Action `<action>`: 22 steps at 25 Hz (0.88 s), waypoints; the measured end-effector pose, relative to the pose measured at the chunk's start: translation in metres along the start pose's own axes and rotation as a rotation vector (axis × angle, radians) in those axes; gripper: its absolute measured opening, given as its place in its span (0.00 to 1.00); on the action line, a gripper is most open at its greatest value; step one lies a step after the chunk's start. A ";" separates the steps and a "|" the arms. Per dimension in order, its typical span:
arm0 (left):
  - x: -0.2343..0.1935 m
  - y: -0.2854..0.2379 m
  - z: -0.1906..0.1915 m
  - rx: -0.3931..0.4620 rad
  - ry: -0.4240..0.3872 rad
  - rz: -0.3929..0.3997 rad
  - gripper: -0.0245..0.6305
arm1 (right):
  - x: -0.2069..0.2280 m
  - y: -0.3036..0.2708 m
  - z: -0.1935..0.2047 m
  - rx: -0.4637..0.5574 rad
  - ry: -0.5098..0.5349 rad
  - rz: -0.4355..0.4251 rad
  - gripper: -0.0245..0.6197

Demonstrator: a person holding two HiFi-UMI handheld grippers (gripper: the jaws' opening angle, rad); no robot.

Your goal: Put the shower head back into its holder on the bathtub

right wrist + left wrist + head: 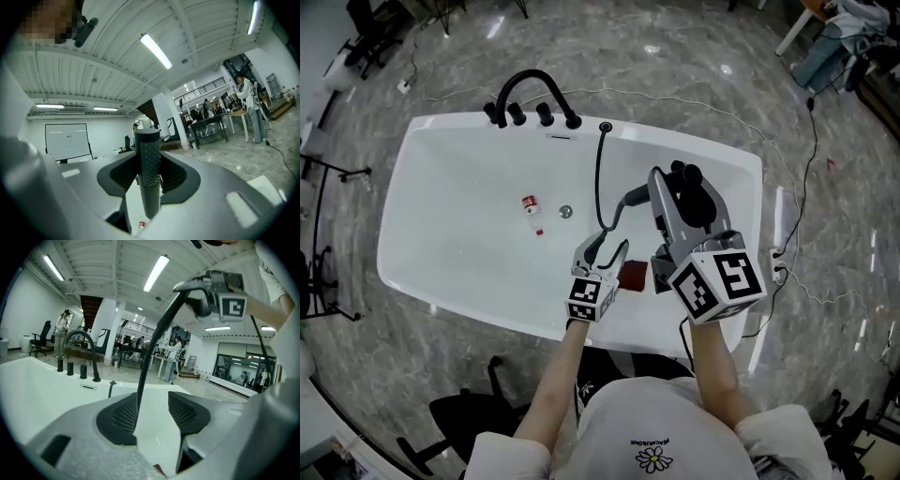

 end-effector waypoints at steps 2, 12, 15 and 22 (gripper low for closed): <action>-0.009 -0.018 0.011 -0.032 -0.006 -0.009 0.34 | -0.001 -0.002 -0.015 0.036 -0.015 0.003 0.25; -0.049 -0.091 0.070 -0.336 -0.006 -0.061 0.33 | -0.030 0.009 -0.091 0.113 0.020 -0.024 0.25; -0.056 -0.096 0.075 -0.347 -0.039 -0.077 0.16 | -0.034 0.013 -0.103 0.132 0.038 -0.039 0.25; -0.087 -0.102 0.004 -0.183 -0.088 -0.227 0.13 | -0.020 0.035 -0.130 0.233 0.052 -0.026 0.25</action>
Point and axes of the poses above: the fingertips, and each gripper's own axes: y backward along the fingers, x to its right, z out of its underside, the point moved 9 cm from there along y, backward along the fingers, and after that the axes turned 7 degrees about -z, right-handed, at the moved point
